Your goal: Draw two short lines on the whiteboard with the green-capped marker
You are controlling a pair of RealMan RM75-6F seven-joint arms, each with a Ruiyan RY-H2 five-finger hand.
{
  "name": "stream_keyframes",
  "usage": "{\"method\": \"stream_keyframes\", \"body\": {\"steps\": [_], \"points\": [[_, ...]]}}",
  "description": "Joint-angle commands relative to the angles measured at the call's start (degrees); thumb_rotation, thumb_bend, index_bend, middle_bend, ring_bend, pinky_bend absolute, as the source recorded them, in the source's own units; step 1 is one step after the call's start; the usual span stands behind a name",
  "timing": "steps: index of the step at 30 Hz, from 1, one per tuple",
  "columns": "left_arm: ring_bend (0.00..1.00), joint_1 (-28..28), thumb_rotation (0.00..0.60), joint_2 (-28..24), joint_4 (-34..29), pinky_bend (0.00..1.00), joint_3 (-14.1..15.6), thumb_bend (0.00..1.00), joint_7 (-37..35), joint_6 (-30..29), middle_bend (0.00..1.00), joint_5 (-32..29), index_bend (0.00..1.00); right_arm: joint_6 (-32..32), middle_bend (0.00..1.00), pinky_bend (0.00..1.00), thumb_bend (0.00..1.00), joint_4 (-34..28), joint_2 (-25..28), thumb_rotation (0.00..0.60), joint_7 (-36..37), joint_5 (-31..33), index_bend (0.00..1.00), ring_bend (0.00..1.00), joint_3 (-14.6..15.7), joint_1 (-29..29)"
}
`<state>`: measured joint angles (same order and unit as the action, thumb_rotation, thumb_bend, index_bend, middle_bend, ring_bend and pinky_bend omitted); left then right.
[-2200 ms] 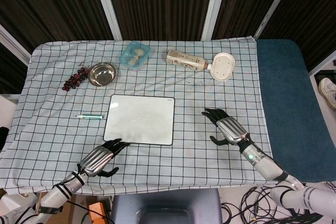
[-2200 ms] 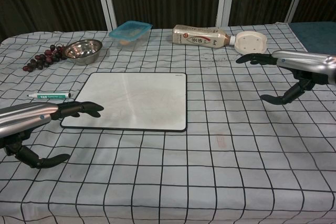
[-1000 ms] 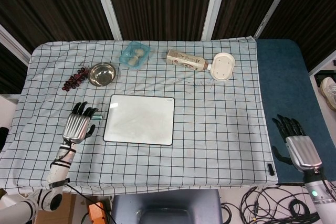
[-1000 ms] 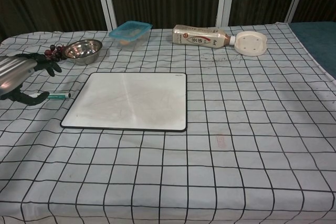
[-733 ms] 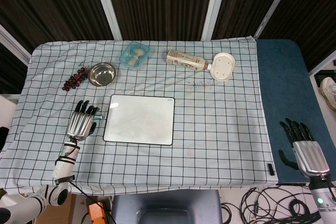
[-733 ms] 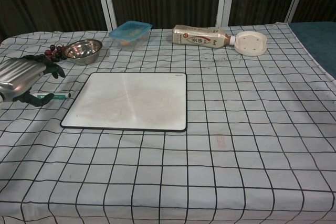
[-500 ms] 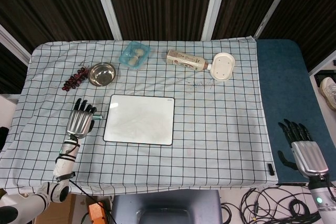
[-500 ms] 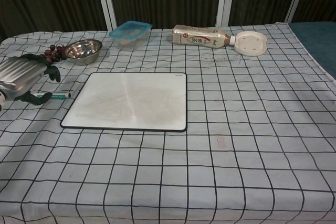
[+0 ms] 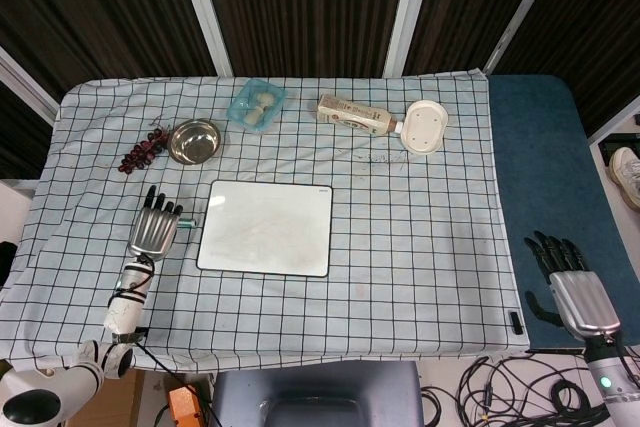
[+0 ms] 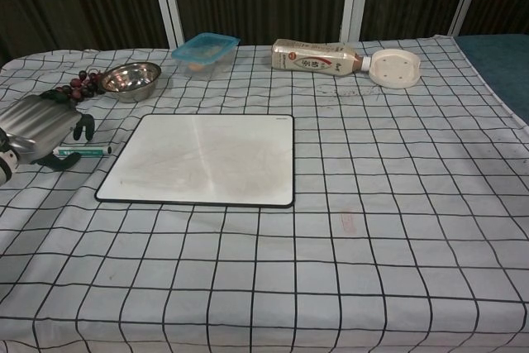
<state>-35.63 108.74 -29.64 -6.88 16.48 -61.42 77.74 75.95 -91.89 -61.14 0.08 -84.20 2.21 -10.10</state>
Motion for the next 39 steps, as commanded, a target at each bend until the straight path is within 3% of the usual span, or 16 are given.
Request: {"method": "stream_keyframes", "body": {"steps": [1, 17, 31, 36, 39], "points": [[0.23, -0.5, 0.6, 1.7, 2.8, 0.12, 0.4, 0.38, -0.6, 0.5, 0.44, 0.6, 0.46, -0.3, 0.0, 0.01, 0.35, -0.2, 0.2, 0.6, 0.0, 0.1, 0.0, 0.0, -0.1, 0.1], [0.26, -1.1, 0.6, 3.9, 7.9, 0.12, 0.8, 0.38, -2.6, 2.3, 0.47, 1.6, 0.5, -1.4, 0.0, 0.01, 0.35, -0.6, 0.6, 0.6, 0.0, 0.1, 0.0, 0.0, -0.7, 0.3], [0.33, -0.8, 0.6, 4.5, 10.1, 0.13, 0.9, 0.41, -5.0, -1.5, 0.59, 3.0, 0.66, -2.4, 0.0, 0.01, 0.35, -0.6, 0.7, 0.6, 0.0, -0.2, 0.0, 0.0, -0.7, 0.4], [0.39, -0.5, 0.6, 4.3, 9.4, 0.16, 1.4, 0.45, -10.4, -6.1, 0.66, 4.5, 0.73, -2.6, 0.0, 0.01, 0.35, -0.7, 0.8, 0.6, 0.1, -0.4, 0.0, 0.0, -0.8, 0.4], [0.42, -0.4, 0.6, 3.7, 7.0, 0.2, 0.7, 0.48, -19.9, -9.7, 0.68, 4.9, 0.74, -2.3, 0.0, 0.01, 0.35, -0.7, 0.9, 0.6, 0.6, -0.8, 0.0, 0.0, -0.8, 0.5]]}}
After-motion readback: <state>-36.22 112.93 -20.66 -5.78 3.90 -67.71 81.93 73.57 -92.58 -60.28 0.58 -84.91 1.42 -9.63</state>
